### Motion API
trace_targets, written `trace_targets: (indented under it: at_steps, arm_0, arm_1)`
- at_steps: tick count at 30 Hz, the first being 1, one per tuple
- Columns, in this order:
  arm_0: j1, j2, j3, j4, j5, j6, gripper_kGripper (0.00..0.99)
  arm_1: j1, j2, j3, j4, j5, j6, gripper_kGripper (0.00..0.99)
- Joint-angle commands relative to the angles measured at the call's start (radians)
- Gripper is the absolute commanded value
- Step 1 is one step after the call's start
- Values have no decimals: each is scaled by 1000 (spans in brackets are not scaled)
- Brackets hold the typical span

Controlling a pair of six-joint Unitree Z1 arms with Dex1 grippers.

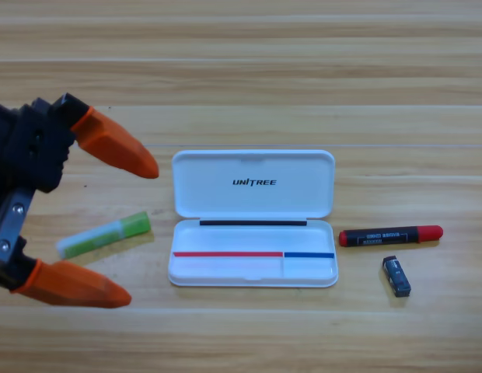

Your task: Clean up eraser and pencils

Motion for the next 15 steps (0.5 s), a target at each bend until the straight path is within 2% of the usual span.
trace_targets:
  at_steps: [1, 8, 12, 15]
  arm_0:
    - [-17, 24, 9, 13, 7, -8, 990]
    - [-17, 29, 12, 14, 7, -8, 990]
    - [-17, 41, 0, 28, 10, 1, 990]
    - [18, 89, -57, 80, 128, 31, 989]
  arm_1:
    - [21, -2, 36, -10, 22, 3, 988]
    - [21, -14, 31, -10, 10, 61, 988]
    - [21, 9, 12, 36, -50, 112, 986]
    - [21, 69, -25, 88, -145, 167, 986]
